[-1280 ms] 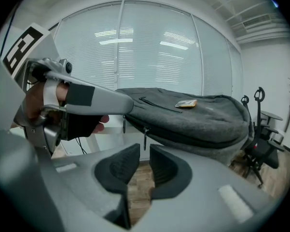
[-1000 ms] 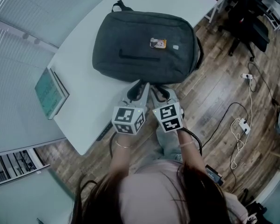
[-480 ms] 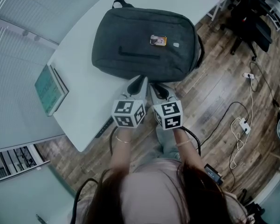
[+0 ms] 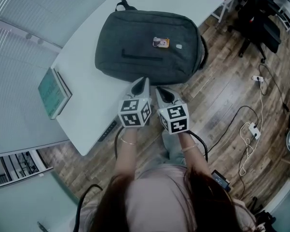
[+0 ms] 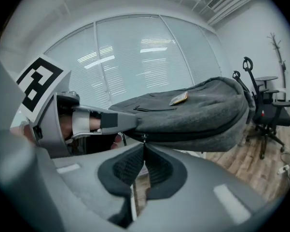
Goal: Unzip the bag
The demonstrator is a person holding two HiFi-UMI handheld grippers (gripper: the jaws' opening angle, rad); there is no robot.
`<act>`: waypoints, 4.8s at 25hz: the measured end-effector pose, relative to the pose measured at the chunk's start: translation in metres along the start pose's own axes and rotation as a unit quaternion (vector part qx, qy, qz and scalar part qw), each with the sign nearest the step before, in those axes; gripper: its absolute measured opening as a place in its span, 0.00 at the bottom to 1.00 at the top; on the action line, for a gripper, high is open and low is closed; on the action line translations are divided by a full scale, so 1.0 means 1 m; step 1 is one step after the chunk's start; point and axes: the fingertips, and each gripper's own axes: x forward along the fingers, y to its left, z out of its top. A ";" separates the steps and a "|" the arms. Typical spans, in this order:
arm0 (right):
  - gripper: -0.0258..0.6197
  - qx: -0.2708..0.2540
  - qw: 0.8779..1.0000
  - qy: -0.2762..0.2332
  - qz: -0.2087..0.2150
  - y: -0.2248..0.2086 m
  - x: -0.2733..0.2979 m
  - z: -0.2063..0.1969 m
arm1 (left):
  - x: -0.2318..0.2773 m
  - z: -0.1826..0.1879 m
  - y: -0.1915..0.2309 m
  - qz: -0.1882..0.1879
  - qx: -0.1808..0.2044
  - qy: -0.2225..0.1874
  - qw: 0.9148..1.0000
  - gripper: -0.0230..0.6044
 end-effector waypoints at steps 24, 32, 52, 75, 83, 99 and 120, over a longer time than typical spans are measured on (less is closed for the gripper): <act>0.05 -0.028 0.999 0.012 -0.020 -0.025 -0.026 -0.004 | 0.000 -0.004 0.003 0.018 -0.049 -0.016 0.999 0.05; 0.05 -0.032 0.999 0.016 -0.028 -0.042 -0.034 -0.005 | 0.001 -0.004 0.002 0.035 -0.019 -0.011 0.999 0.05; 0.05 -0.072 0.996 0.047 -0.003 -0.080 -0.051 -0.001 | 0.002 -0.003 0.000 0.052 -0.016 -0.012 0.998 0.05; 0.05 -0.095 0.994 0.050 0.012 -0.159 -0.075 0.027 | 0.002 -0.002 0.001 0.106 -0.034 -0.020 0.994 0.05; 0.06 -0.107 0.993 0.042 0.014 -0.180 -0.075 0.041 | 0.003 -0.002 0.001 0.121 -0.037 -0.019 0.992 0.05; 0.06 -0.139 0.987 0.049 0.065 -0.198 -0.069 0.053 | 0.000 -0.001 -0.002 0.171 -0.066 -0.044 0.982 0.06; 0.05 -0.162 0.975 0.063 0.140 -0.203 -0.066 0.060 | -0.009 0.009 -0.017 0.219 -0.100 -0.089 0.966 0.06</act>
